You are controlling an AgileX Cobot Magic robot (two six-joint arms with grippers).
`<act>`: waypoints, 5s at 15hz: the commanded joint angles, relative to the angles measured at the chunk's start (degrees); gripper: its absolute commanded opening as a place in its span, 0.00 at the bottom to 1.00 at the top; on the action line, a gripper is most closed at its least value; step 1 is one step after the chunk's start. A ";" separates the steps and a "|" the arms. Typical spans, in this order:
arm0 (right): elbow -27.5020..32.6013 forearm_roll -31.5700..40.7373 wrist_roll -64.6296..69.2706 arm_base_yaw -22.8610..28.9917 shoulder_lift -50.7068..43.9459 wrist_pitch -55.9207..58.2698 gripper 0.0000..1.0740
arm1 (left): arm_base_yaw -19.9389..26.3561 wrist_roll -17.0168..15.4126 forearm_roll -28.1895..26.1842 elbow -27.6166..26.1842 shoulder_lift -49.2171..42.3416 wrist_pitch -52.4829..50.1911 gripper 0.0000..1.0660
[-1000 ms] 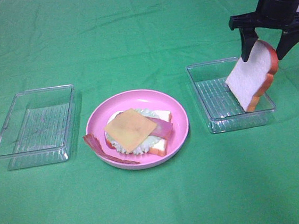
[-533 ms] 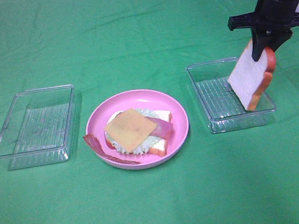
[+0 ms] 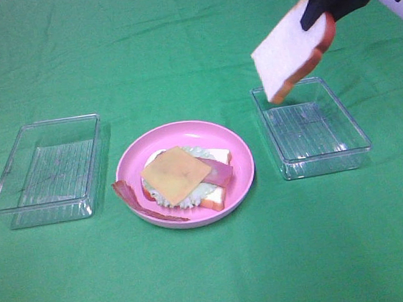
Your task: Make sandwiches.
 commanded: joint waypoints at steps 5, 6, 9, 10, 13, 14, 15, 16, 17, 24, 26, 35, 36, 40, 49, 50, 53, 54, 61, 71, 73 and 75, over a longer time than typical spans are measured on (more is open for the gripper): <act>7.39 17.88 -3.32 10.03 -0.52 -4.01 0.00 | -0.17 0.34 -0.52 0.17 -0.11 -0.52 0.77; 11.06 20.45 -4.47 11.00 -0.52 -7.05 0.00 | -0.17 0.34 -0.52 0.17 -0.11 -0.52 0.77; 22.46 32.95 -9.80 12.03 -0.52 -16.10 0.00 | -0.17 0.34 -0.52 0.17 -0.11 -0.52 0.77; 24.58 36.67 -11.86 12.15 -0.52 -17.53 0.00 | -0.17 0.34 -0.52 0.17 -0.11 -0.52 0.77; 35.58 53.29 -23.66 12.15 -0.52 -24.24 0.00 | -0.17 0.34 -0.52 0.17 -0.11 -0.52 0.77; 38.33 58.61 -28.30 12.15 -0.06 -25.04 0.00 | -0.17 0.34 -0.52 0.17 -0.11 -0.52 0.77; 39.94 61.94 -31.28 12.15 0.74 -25.04 0.00 | -0.17 0.34 -0.52 0.17 -0.11 -0.52 0.77; 40.85 64.00 -32.72 12.89 2.92 -24.69 0.00 | -0.17 0.34 -0.52 0.17 -0.11 -0.52 0.77; 40.85 64.00 -32.72 13.52 3.95 -24.81 0.00 | -0.17 0.34 -0.52 0.17 -0.11 -0.52 0.77; 40.85 62.62 -32.72 14.61 6.30 -26.30 0.04 | -0.17 0.34 -0.52 0.17 -0.11 -0.52 0.77; 40.85 60.10 -32.66 14.55 6.30 -26.30 0.33 | -0.17 0.34 -0.52 0.17 -0.11 -0.52 0.77; 40.85 45.32 -27.10 14.55 1.49 -33.06 0.61 | -0.17 0.34 -0.52 0.17 -0.11 -0.52 0.77; 40.85 42.57 -24.29 14.55 0.69 -33.98 0.63 | -0.17 0.34 -0.52 0.17 -0.11 -0.52 0.77; 40.74 26.18 -13.92 14.55 -2.52 -34.89 0.64 | -0.17 0.34 -0.52 0.17 -0.11 -0.52 0.77; 42.23 -16.39 4.07 14.55 -27.73 -18.85 0.64 | -0.17 0.34 -0.52 0.17 -0.11 -0.52 0.77; 43.20 -17.30 4.07 14.55 -30.02 -18.39 0.64 | -0.17 0.34 -0.52 0.17 -0.11 -0.52 0.77; 52.48 -18.74 3.55 14.55 -47.10 -15.76 0.64 | -0.17 0.34 -0.52 0.17 -0.11 -0.52 0.77; 55.52 -18.96 3.50 14.55 -52.71 -14.61 0.64 | -0.17 0.40 -0.57 0.17 -0.11 -0.52 0.77; 74.37 -20.34 -1.26 14.55 -92.48 -3.61 0.64 | -0.17 1.43 -1.43 0.17 -0.11 -0.52 0.77; 76.60 -21.37 -3.21 14.55 -109.38 -9.11 0.64 | -0.17 3.15 -2.69 0.17 -0.11 -0.52 0.77; 76.60 -21.31 -3.21 14.55 -109.38 -9.11 0.64 | -0.17 3.15 -2.69 0.17 -0.11 -0.52 0.77; 76.60 -21.31 -3.21 14.55 -109.38 -9.11 0.64 | -0.17 3.15 -2.69 0.17 -0.11 -0.52 0.77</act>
